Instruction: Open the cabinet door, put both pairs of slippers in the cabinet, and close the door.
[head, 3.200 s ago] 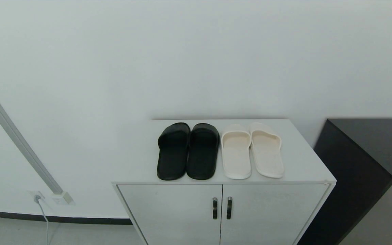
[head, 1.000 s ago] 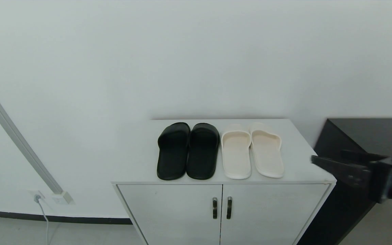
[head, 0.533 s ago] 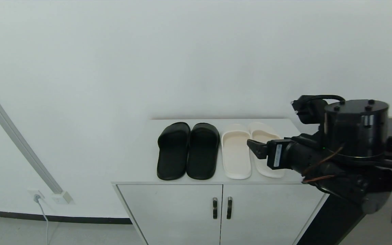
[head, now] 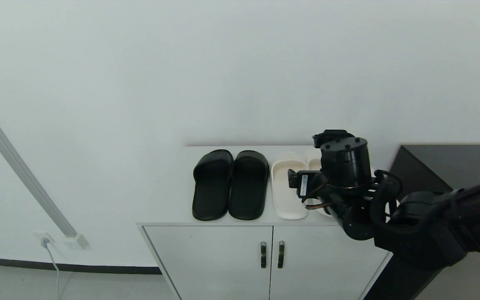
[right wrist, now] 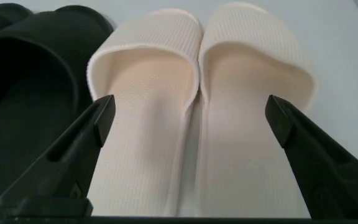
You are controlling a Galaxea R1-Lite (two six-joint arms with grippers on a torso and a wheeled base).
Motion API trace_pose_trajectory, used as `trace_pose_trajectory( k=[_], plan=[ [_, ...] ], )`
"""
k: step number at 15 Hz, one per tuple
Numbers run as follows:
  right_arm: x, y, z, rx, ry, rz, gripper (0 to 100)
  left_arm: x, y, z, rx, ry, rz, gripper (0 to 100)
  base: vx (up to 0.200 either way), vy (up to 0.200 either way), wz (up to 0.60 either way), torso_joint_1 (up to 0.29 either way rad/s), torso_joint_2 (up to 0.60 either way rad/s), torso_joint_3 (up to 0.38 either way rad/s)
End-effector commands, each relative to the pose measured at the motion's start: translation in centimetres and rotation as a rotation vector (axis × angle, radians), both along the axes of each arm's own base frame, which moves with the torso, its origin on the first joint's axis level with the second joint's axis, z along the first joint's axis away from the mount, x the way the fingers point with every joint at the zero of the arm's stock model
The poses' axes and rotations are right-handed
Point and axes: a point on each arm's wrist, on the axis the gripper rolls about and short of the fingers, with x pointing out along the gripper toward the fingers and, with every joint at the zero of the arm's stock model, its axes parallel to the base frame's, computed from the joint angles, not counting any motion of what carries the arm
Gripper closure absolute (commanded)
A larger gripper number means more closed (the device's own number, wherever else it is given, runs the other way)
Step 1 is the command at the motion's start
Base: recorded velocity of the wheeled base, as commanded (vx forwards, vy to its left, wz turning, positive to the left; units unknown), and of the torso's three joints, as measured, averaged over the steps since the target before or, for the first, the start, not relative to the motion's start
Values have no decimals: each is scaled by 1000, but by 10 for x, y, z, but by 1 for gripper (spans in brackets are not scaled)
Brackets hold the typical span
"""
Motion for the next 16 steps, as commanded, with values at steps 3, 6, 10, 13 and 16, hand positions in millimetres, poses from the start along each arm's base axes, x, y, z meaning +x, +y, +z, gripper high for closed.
trace_pose_trajectory(
  k=[3, 6, 10, 13, 16],
  plan=[
    [27, 8, -22, -21, 19, -37, 0, 0, 0, 0, 0, 1, 1, 100, 0, 0, 0, 0, 0, 0],
    [44, 8, -33, -26, 25, -60, 0, 0, 0, 0, 0, 1, 1, 100, 0, 0, 0, 0, 0, 0],
    [67, 6, -42, -37, 12, -86, 0, 0, 0, 0, 0, 1, 3, 100, 0, 0, 0, 0, 0, 0],
    [76, 7, -46, -60, -34, -62, 0, 0, 0, 0, 0, 1, 0, 100, 0, 0, 0, 0, 0, 0],
    [83, 6, -52, -75, -50, -60, 0, 0, 0, 0, 0, 1, 0, 100, 0, 0, 0, 0, 0, 0]
  ],
)
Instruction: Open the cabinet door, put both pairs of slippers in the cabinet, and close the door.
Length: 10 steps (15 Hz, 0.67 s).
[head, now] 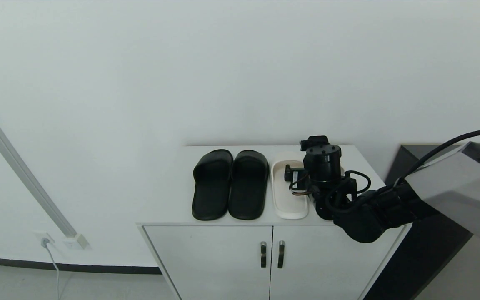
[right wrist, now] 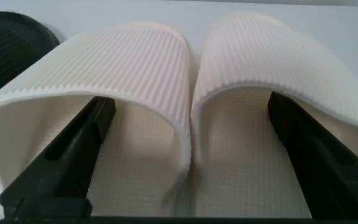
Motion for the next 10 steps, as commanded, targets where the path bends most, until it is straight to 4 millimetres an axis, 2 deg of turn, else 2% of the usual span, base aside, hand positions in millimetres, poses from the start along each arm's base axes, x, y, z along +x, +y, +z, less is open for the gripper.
trace_pose_trajectory(
  k=[1, 2, 3, 7, 10],
  plan=[
    [4, 0, -5, -4, 9, 3, 0, 0, 0, 0, 0, 1, 0, 100, 0, 0, 0, 0, 0, 0],
    [4, -1, -5, -3, 8, 3, 0, 0, 0, 0, 0, 1, 0, 100, 0, 0, 0, 0, 0, 0],
    [5, 0, -4, 0, 4, 3, 100, 0, 0, 0, -2, 1, 0, 100, 0, 0, 0, 0, 0, 0],
    [4, -1, 1, -16, -6, 7, 100, 0, 0, 0, -2, 1, 0, 100, 0, 0, 0, 0, 0, 0],
    [0, -4, 16, -21, -34, 18, 100, 0, 0, 0, -2, 0, 0, 100, 0, 0, 0, 0, 0, 0]
  ],
)
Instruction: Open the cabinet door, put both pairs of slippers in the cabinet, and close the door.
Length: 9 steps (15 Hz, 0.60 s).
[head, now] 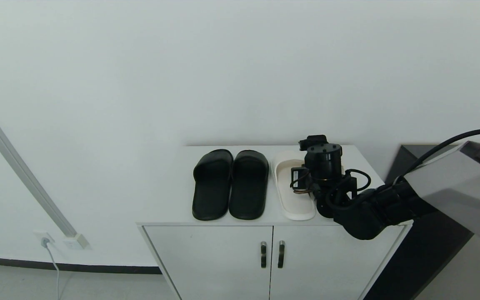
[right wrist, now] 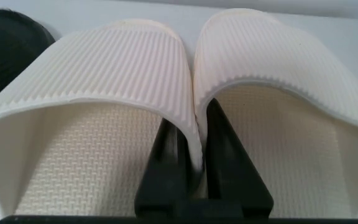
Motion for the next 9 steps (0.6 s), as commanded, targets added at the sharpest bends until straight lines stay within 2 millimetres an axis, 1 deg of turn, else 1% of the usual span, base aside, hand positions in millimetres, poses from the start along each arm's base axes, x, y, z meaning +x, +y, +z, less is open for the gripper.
trace_pose_trajectory(
  k=[1, 3, 4, 6, 8, 9],
  plan=[
    [-5, -3, 17, 17, -33, 11, 100, 0, 0, 0, 0, 1, 1, 100, 0, 0, 0, 0, 0, 0],
    [-15, -9, 38, 14, -69, 23, 100, 0, 0, 0, 0, 0, 2, 100, 0, 0, 0, 0, 0, 0],
    [-20, -11, 44, 12, -77, 28, 100, 0, 0, 0, 0, 3, 2, 100, 0, 0, 0, 0, 0, 0],
    [-39, -17, 60, 2, -92, 82, 100, 0, 0, 0, 1, 1, 4, 100, 0, 0, 0, 0, 0, 0],
    [-58, -24, 66, 7, -84, 156, 100, 0, 0, 0, 1, 0, 4, 100, 0, 0, 0, 0, 0, 0],
    [-69, -29, 65, 4, -68, 208, 100, 0, 0, 0, 0, 1, 2, 100, 0, 0, 0, 0, 0, 0]
  ],
)
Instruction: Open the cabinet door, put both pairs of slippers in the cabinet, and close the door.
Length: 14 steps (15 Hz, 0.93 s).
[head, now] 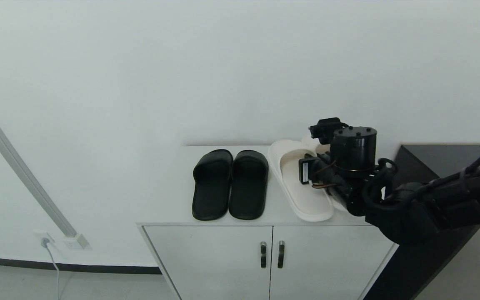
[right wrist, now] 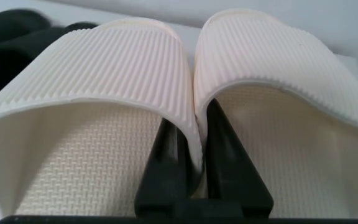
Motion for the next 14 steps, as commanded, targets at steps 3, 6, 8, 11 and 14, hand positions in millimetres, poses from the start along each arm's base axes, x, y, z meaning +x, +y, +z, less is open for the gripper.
trace_pose_trajectory(
  k=[3, 6, 8, 11, 14],
  plan=[
    [-56, -26, 20, 23, 6, 188, 100, 0, 0, 0, -1, 2, 2, 100, 0, 0, 0, 0, 0, 0],
    [-94, -42, 22, 31, 32, 361, 100, 0, 0, 0, -1, 0, 1, 100, 0, 0, 0, 0, 0, 0],
    [-107, -48, 23, 20, 80, 460, 100, 0, 0, 0, -1, 2, 2, 100, 0, 0, 0, 0, 0, 0],
    [-125, -50, 28, 18, 128, 580, 100, 0, 0, 0, -1, -1, 1, 100, 0, 0, 0, 0, 0, 0],
    [-144, -44, 24, 10, 146, 671, 100, 0, 0, 0, -1, 2, 2, 100, 0, 0, 0, 0, 0, 0]
  ],
)
